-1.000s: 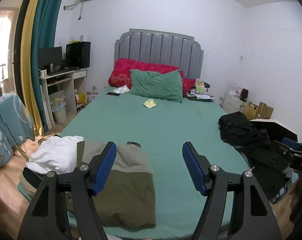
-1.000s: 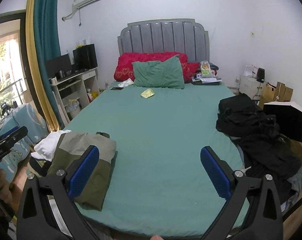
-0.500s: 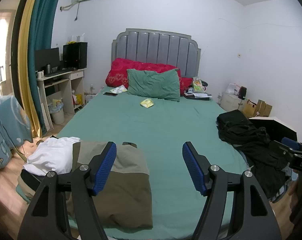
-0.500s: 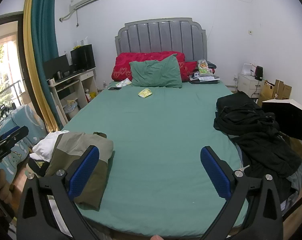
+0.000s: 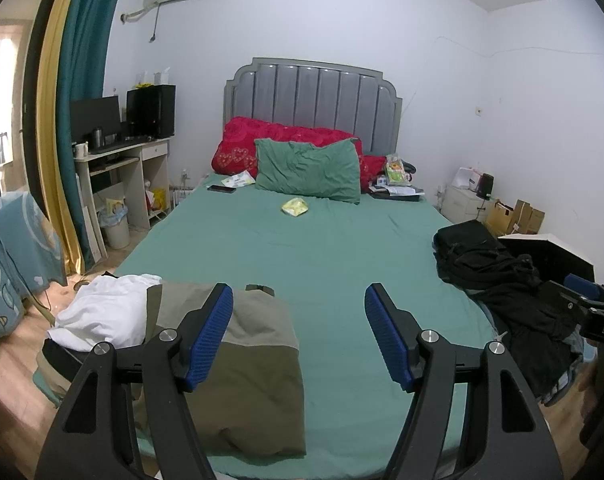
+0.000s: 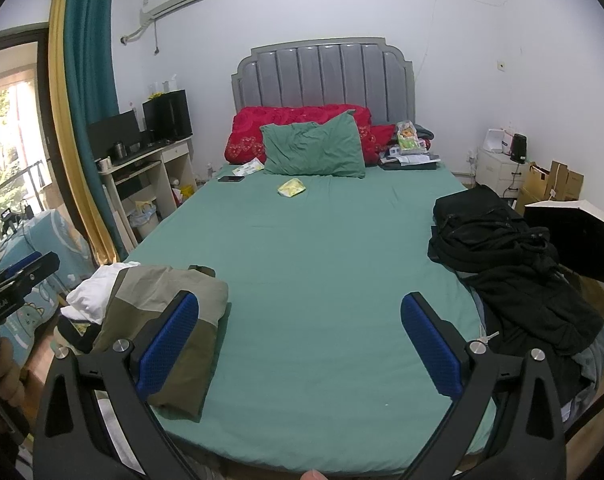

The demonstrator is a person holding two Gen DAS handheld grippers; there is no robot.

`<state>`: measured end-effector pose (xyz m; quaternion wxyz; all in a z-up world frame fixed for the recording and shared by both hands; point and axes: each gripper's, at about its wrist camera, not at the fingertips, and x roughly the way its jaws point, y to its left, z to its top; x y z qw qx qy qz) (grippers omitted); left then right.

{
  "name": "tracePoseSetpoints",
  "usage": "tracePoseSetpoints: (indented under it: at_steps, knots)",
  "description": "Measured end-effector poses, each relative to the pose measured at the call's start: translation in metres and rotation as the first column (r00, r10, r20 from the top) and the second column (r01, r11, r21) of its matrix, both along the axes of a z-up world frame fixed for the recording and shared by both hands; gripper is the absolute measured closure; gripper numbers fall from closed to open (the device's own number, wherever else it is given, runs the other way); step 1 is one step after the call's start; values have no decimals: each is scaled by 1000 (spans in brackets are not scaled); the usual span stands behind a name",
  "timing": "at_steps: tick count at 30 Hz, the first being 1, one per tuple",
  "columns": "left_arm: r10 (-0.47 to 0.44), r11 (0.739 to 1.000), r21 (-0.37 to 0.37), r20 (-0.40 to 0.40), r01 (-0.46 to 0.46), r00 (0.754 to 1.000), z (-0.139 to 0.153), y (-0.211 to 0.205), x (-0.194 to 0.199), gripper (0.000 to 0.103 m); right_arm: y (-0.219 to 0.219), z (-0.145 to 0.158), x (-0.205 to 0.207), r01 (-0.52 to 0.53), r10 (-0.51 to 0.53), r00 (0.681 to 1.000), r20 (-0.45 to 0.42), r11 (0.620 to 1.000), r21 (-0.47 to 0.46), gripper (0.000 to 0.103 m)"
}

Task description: Fold large clothes

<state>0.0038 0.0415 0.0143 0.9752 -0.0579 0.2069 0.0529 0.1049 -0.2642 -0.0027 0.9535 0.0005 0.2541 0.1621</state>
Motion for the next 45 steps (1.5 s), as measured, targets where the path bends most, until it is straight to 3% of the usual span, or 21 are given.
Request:
tracePoseSetpoints:
  at_steps: [45]
  knots:
    - [-7, 1000, -3, -8, 7, 1000, -2, 0, 0, 31, 0, 0, -1, -1, 1, 1000, -5, 1000, -4, 3]
